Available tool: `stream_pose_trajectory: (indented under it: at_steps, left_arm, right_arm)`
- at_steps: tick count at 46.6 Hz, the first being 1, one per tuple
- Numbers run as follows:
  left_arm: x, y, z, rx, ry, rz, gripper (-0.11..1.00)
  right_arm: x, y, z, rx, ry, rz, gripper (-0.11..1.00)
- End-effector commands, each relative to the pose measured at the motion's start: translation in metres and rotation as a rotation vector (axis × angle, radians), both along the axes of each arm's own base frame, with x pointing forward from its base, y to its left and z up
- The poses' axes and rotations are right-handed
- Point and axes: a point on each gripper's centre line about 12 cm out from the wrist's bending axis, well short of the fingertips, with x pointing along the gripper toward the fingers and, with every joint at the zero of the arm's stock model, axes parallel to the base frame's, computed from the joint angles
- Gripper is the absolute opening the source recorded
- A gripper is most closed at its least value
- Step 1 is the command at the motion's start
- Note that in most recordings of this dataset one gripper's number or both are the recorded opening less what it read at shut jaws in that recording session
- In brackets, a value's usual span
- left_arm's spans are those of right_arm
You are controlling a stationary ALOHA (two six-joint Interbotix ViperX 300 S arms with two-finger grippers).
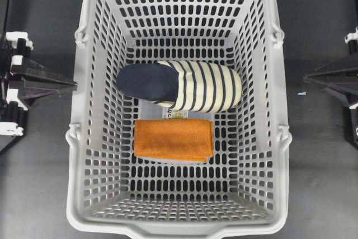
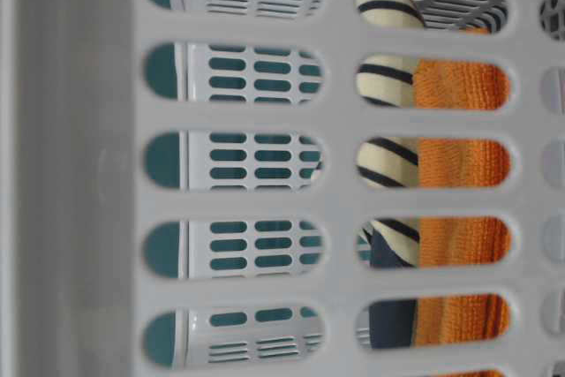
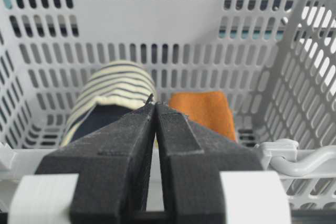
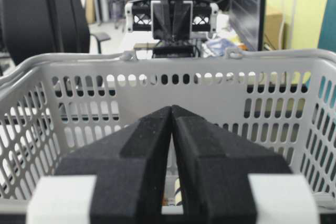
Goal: Pick up the orange cloth from the shopping basket with the left arm.
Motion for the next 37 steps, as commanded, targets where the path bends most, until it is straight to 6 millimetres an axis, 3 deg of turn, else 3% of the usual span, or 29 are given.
stream_pose_trajectory:
  at_steps: [1, 5, 20, 27, 37]
  left_arm:
    - [0.008, -0.001, 0.013, 0.0, 0.051, -0.009, 0.06]
    - [0.015, 0.0, 0.021, -0.033, 0.157, -0.003, 0.0]
    - [0.04, 0.001, 0.071, -0.038, 0.342, 0.014, 0.0]
    - [0.063, -0.002, 0.08, -0.037, 0.437, 0.01, 0.0]
    - [0.113, -0.014, 0.078, -0.025, 0.632, -0.016, 0.0]
  right_arm:
    - [0.002, 0.0, 0.005, 0.012, -0.014, 0.002, 0.0]
    - [0.0, 0.0, 0.005, 0.024, -0.018, 0.001, -0.01]
    - [-0.003, 0.0, 0.003, 0.04, 0.008, 0.003, -0.01]
    - [-0.002, 0.0, 0.001, 0.043, 0.028, 0.003, -0.01]
    - [-0.003, 0.0, 0.001, 0.043, 0.026, 0.003, -0.01]
